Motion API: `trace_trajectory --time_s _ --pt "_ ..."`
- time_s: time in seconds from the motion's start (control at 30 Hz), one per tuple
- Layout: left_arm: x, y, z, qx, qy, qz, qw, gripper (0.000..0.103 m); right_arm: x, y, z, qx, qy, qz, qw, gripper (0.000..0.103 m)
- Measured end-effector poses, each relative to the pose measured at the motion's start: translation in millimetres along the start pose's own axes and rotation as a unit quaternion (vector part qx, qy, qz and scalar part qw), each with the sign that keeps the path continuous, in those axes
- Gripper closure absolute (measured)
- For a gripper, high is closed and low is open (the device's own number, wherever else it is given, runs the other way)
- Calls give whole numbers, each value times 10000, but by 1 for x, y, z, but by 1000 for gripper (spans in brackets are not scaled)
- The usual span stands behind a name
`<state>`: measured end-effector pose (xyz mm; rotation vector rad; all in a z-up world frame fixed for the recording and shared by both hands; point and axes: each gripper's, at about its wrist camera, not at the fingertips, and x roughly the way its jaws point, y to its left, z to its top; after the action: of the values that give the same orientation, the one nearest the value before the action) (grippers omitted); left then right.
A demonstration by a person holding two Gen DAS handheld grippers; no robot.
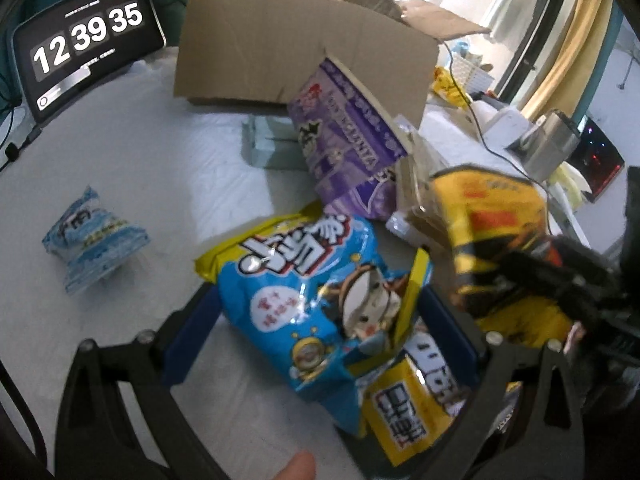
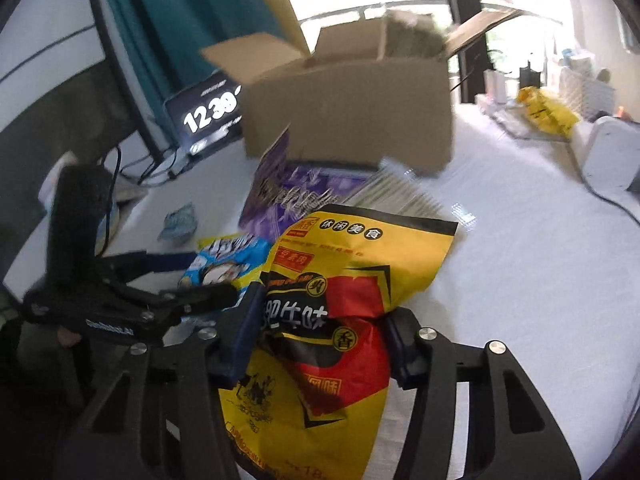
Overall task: Organize snacks
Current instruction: 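Grasp the blue cartoon bag with the left tool while the right grasps the yellow-black bag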
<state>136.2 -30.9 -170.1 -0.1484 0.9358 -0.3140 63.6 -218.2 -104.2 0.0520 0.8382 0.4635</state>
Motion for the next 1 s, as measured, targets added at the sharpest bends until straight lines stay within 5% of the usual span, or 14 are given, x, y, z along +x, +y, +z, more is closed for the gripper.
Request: trace_trajectory --time_s 0.27,0.67,0.87,1.0 --pt "9 -2 1 128 208 125 9996 3 -5 -36 5 295 -140 -196 9993 47" --pt "16 -9 1 336 225 131 9991 4 2 -37 7 304 -155 -126 9993 47" --pt "7 -3 -4 357 142 -3 9993 34 -3 -39 10 331 -221 -181 9990 47" --pt "-1 3 -9 256 74 -152 9995 38 -5 -33 16 255 -298 -173 9991 47"
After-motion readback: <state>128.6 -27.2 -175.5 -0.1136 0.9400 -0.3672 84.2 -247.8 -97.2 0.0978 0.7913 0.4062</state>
